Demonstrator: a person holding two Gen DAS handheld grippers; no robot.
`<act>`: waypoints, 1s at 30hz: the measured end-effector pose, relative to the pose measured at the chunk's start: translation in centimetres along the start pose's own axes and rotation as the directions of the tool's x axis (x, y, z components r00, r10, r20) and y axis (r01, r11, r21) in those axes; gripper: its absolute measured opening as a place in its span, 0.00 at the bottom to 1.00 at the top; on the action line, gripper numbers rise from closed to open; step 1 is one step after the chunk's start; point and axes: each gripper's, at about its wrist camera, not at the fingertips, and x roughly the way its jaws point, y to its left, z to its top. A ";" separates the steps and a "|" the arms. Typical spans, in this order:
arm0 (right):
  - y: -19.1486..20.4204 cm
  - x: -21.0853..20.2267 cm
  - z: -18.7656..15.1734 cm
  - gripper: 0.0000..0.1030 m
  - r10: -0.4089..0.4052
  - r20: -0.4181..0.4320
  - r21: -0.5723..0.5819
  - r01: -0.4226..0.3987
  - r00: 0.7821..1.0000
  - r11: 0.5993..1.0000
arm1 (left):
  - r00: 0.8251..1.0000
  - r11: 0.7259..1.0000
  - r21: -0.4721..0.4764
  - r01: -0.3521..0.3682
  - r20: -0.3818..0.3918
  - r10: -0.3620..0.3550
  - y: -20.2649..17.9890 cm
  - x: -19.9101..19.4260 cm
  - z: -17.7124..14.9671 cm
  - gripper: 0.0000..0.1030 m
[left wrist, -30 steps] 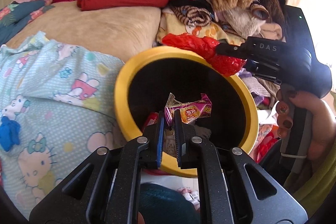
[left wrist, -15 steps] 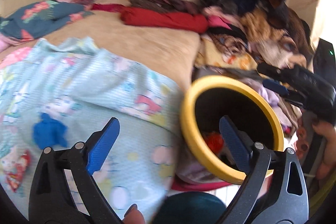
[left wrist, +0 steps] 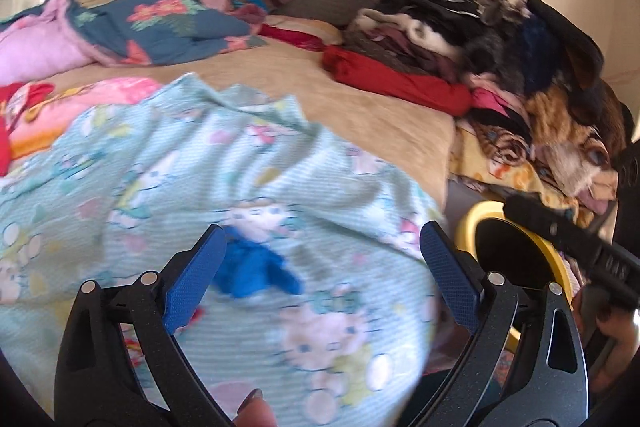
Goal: Collect trash
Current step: 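Move both tools back over the blue cloth and red wrapper on the sheet, then grasp the red candy wrapper with the left tool while the right tool grasps the blue cloth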
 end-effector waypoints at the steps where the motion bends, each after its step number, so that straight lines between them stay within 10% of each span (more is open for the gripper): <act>1: 0.6 0.6 -0.2 0.66 0.012 -0.015 -0.010 -0.012 1.000 1.000 | 1.000 1.000 -0.018 -0.016 -0.003 0.016 1.1 -0.1 0.0 0.87; 22: 7.9 14.3 -4.9 0.40 0.050 -0.363 -0.148 -0.111 0.930 0.983 | 0.979 0.996 -0.091 -0.017 -0.202 -0.001 12.8 -0.4 -5.6 0.80; 30: 7.4 15.3 -5.2 0.07 0.060 -0.364 -0.114 -0.109 0.929 0.988 | 0.967 0.998 -0.060 0.009 -0.253 -0.024 12.6 0.7 -6.6 0.61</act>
